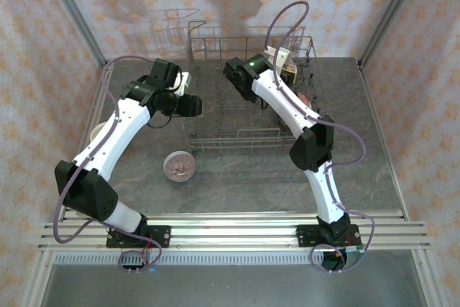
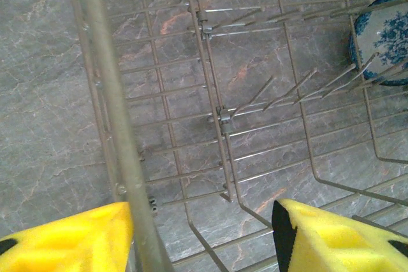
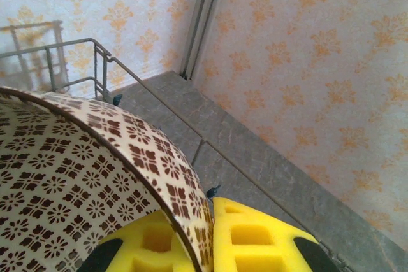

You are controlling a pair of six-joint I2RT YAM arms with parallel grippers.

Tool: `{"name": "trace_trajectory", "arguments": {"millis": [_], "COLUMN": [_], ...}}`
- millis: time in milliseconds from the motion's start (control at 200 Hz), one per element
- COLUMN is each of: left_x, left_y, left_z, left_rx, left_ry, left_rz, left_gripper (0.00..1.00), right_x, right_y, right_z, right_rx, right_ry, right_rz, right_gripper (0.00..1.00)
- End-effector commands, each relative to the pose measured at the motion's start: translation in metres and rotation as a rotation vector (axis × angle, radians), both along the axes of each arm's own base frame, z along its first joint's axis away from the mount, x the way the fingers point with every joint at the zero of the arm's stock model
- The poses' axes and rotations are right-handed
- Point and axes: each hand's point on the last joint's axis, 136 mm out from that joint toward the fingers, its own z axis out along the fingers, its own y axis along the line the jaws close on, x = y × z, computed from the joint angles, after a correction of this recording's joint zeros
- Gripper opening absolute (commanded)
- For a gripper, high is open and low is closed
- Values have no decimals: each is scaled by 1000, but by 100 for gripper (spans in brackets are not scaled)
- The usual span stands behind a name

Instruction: Load the bowls into the dish rack

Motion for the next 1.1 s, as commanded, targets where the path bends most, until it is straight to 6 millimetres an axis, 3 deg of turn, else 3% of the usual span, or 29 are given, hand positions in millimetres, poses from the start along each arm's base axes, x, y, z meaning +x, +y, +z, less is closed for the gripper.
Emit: {"name": "trace_trajectory", "arguments": {"millis": [0,375,961,1096], "left_x": [3,-4,-3,-3], "left_y": [-10,-46,-105,-118], "left_z": [0,4,10,10], "left_rx": [16,-13,-98,-112], "left_ry": [-7,-5,-15,-16], "left_rz": [-49,-133,-221,-242], "left_gripper": [59,59,59,59], "right_x": [-19,-17,-26,-27], "right_y": [-23,-30,-89,-95], "right_z": [35,35,41,44], "right_rx": [-117,-199,-334,-378], "right_ry": [8,46,145,170], "right_rz": [-11,-10,-98,-100], "right_gripper": [0,0,0,0]}}
